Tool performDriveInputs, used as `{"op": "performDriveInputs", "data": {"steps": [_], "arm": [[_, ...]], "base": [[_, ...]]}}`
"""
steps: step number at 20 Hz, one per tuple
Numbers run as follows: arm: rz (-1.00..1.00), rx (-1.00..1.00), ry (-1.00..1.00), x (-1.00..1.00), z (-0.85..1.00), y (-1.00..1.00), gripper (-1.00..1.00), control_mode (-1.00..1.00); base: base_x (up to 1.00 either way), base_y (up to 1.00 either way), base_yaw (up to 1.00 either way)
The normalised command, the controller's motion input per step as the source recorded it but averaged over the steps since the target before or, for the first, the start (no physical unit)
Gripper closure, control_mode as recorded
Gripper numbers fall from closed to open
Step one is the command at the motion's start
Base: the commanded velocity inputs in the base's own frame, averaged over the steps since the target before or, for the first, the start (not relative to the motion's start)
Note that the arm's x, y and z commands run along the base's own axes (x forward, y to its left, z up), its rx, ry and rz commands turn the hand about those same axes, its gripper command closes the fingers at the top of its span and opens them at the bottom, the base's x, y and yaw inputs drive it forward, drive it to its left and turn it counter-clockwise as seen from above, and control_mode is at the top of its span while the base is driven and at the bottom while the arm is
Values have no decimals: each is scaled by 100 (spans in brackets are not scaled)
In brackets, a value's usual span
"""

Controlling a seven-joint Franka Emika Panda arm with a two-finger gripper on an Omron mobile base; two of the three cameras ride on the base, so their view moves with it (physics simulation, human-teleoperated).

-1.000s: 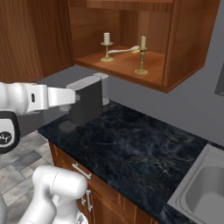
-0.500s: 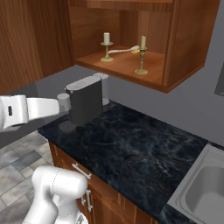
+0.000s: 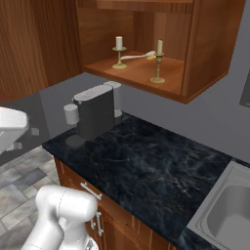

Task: Pick the candle and candle from the dining table and place them in the open cabinet. Close the cabinet after placing the objects.

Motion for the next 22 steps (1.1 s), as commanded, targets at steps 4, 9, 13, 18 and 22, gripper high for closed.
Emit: {"op": "performDriveInputs", "data": {"steps": [4,9,13,18,22], "arm": [[9,-37,35,-17,-1,87,-100,-100],[4,-26,4,-43,-11,67,-100,-100],[4,-20,0,-54,-12,54,-100,-100],[4,-21,0,-41,-11,58,-100,-100],[4,-19,0,-23,-1,65,-100,-100]], "base": [[0,0,0],[0,0,0],[0,0,0],[0,0,0],[0,0,0]]}}
